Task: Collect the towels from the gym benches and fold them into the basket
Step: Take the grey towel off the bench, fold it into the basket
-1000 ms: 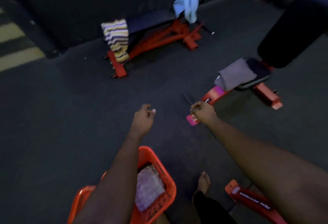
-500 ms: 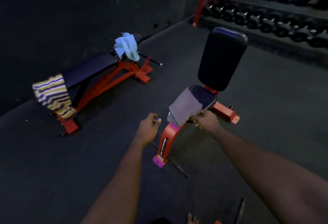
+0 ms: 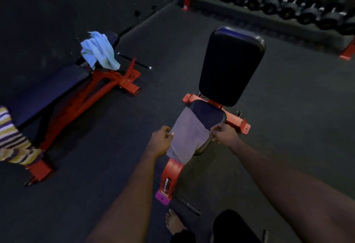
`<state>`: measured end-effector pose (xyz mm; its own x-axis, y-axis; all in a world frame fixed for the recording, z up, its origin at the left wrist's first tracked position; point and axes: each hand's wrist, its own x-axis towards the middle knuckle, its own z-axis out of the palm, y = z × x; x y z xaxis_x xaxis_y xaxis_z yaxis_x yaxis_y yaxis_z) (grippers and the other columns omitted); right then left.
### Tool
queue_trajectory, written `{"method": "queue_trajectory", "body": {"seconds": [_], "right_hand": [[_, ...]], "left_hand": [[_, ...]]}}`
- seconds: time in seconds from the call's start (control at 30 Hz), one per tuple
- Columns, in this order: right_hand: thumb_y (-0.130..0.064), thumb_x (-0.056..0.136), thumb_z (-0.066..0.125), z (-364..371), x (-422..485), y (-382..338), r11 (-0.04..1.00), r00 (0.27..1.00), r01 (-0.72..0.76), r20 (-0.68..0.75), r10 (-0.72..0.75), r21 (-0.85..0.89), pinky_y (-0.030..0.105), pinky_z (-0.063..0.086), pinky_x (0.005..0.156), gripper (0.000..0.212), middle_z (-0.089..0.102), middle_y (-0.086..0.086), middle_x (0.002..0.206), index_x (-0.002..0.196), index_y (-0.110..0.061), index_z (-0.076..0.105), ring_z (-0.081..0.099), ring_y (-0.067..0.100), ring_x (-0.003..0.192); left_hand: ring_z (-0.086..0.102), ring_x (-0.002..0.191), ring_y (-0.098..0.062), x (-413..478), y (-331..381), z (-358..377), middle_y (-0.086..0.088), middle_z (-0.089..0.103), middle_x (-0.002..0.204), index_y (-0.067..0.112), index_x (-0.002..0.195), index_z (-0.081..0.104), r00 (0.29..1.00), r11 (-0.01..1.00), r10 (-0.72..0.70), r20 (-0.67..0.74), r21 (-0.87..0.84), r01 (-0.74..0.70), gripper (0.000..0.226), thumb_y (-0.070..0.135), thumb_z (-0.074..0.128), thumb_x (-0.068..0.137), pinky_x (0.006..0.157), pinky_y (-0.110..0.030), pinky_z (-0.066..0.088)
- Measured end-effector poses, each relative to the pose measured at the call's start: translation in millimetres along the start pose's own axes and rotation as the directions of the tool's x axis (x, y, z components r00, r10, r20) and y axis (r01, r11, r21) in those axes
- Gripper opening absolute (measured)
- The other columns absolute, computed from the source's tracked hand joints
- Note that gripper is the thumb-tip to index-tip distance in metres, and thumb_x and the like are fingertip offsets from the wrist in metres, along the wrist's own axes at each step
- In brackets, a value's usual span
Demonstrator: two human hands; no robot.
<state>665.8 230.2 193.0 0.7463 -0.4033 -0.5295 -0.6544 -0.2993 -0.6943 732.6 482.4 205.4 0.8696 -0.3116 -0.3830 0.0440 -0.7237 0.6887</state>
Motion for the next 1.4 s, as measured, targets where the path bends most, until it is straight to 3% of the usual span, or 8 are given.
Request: {"method": "queue_trajectory", "body": {"seconds": [0.2, 0.5, 0.7, 0.83, 1.0, 1.13, 1.27, 1.4], "right_hand": [[-0.021, 0.083, 0.071, 1, 84, 4, 0.996, 0.990, -0.077, 0.111, 0.081, -0.044, 0.028, 0.049, 0.073, 0.019, 0.065, 0.000, 0.102, 0.101, -0.019, 0.066, 0.062, 0.015, 0.096], [-0.024, 0.078, 0.076, 64, 232, 67, 0.962, 0.922, -0.129, 0.327, 0.205, -0.241, 0.039, 0.049, 0.097, 0.073, 0.050, 0.003, 0.134, 0.141, -0.019, 0.038, 0.052, 0.026, 0.124], [-0.022, 0.082, 0.067, 68, 247, 56, 0.938, 0.866, -0.033, 0.459, 0.200, -0.346, 0.036, 0.054, 0.084, 0.030, 0.064, 0.003, 0.107, 0.111, -0.017, 0.063, 0.063, 0.021, 0.100], [-0.020, 0.080, 0.064, 40, 235, -2, 0.919, 0.830, 0.219, 0.558, 0.000, -0.327, 0.033, 0.050, 0.076, 0.007, 0.063, -0.003, 0.090, 0.079, -0.027, 0.063, 0.062, 0.017, 0.087], [-0.030, 0.069, 0.056, -17, 194, -79, 0.846, 0.734, 0.467, 0.646, -0.209, -0.258, 0.038, 0.043, 0.060, 0.017, 0.055, -0.003, 0.064, 0.059, -0.016, 0.056, 0.050, 0.008, 0.062], [-0.016, 0.075, 0.058, -70, 136, -129, 0.796, 0.700, 0.557, 0.649, -0.299, -0.235, 0.034, 0.043, 0.065, 0.014, 0.054, -0.001, 0.068, 0.068, -0.006, 0.063, 0.050, 0.009, 0.067], [-0.010, 0.078, 0.061, -114, 83, -164, 0.757, 0.728, 0.584, 0.601, -0.329, -0.294, 0.036, 0.051, 0.076, 0.012, 0.068, 0.007, 0.083, 0.081, -0.012, 0.072, 0.062, 0.014, 0.079], [-0.026, 0.075, 0.060, -153, 42, -184, 0.622, 0.769, 0.626, 0.502, -0.395, -0.470, 0.030, 0.050, 0.075, 0.012, 0.068, -0.005, 0.087, 0.084, -0.026, 0.068, 0.062, 0.010, 0.083]], "left_hand": [[0.057, 0.090, -0.014, 86, 5, 20, -0.014, 0.067, 0.109, 0.010, 0.128, 0.054, 0.996, 0.997, -0.062, 0.070, 0.048, 0.059, 0.036, 0.029, 0.053, 0.097, 0.075, -0.028, 0.040], [0.064, 0.096, -0.027, 198, -27, 106, -0.014, 0.067, 0.110, 0.012, 0.126, 0.057, 0.957, 0.963, -0.270, 0.109, 0.047, 0.266, 0.032, 0.017, 0.052, 0.095, 0.073, -0.021, 0.039], [0.063, 0.086, -0.023, 206, -21, 101, -0.014, 0.066, 0.110, 0.016, 0.129, 0.055, 0.955, 0.958, -0.284, 0.087, 0.051, 0.281, 0.034, 0.013, 0.048, 0.095, 0.070, -0.024, 0.043], [0.062, 0.111, -0.026, 202, 5, 71, -0.012, 0.063, 0.122, 0.020, 0.135, 0.051, 0.986, 0.985, -0.165, 0.034, 0.044, 0.164, 0.060, -0.006, 0.045, 0.081, 0.087, -0.029, 0.049], [0.037, 0.139, -0.018, 190, 70, 19, -0.003, 0.038, 0.152, 0.028, 0.146, 0.039, 0.974, 0.973, 0.159, 0.160, 0.142, -0.182, 0.093, -0.013, 0.043, 0.063, 0.114, -0.028, 0.029], [0.025, 0.143, -0.019, 164, 119, -16, 0.002, 0.022, 0.160, 0.042, 0.143, 0.036, 0.924, 0.920, 0.172, 0.341, 0.279, -0.275, 0.086, 0.024, 0.047, 0.059, 0.118, -0.034, 0.022], [0.047, 0.125, -0.021, 135, 157, -37, -0.007, 0.056, 0.131, 0.027, 0.128, 0.053, 0.883, 0.897, 0.241, 0.403, 0.254, -0.361, 0.063, 0.024, 0.066, 0.066, 0.107, -0.039, 0.041], [0.051, 0.098, -0.030, 105, 188, -65, 0.000, 0.059, 0.075, 0.024, 0.073, 0.056, 0.899, 0.806, 0.344, 0.272, 0.406, -0.431, 0.023, 0.041, 0.067, 0.062, 0.082, -0.039, 0.047]]}}
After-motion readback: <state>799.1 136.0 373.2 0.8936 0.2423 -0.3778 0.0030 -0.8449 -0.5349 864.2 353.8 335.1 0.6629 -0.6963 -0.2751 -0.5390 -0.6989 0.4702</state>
